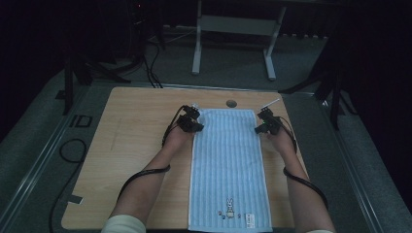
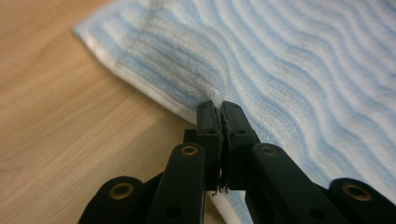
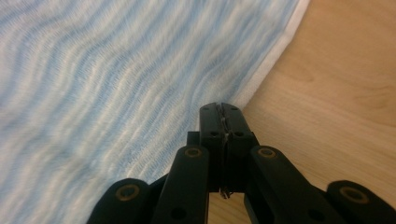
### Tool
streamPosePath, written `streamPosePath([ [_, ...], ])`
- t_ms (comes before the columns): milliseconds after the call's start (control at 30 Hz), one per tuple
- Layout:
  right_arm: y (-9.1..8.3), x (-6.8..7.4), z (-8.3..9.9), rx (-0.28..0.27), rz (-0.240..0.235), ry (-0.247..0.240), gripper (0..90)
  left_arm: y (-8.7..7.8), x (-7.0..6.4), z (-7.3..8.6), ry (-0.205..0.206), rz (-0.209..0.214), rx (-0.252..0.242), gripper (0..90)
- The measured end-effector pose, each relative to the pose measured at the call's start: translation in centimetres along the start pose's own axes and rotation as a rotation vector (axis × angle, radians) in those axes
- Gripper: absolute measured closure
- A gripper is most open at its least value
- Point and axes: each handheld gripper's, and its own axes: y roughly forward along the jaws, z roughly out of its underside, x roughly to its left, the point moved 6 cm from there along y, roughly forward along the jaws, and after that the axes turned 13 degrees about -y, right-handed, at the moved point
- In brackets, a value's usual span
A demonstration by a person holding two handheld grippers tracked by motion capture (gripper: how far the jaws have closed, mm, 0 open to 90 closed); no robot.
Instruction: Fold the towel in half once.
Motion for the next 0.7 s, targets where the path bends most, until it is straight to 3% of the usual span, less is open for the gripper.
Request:
streamPosePath([
  [200, -3.0, 0.9, -0.1, -0.080, 0.008, -0.035, 89.0, -2.5, -0.6, 0.5, 0.028, 0.009, -0.026, 86.4],
  [367, -5.1, 2.9, 1.4, -0.115, -0.005, -0.085, 89.0, -4.3, -1.6, 2.4, 0.075, 0.036, 0.010, 85.4],
  [533, -5.5, 4.9, 3.4, -0.112, -0.016, -0.122, 88.9, -5.0, -2.8, 4.7, 0.109, 0.043, 0.044, 84.6],
  [700, -4.8, 6.4, 5.5, -0.096, -0.035, -0.125, 88.7, -4.8, -3.2, 7.6, 0.103, 0.058, 0.109, 77.8],
])
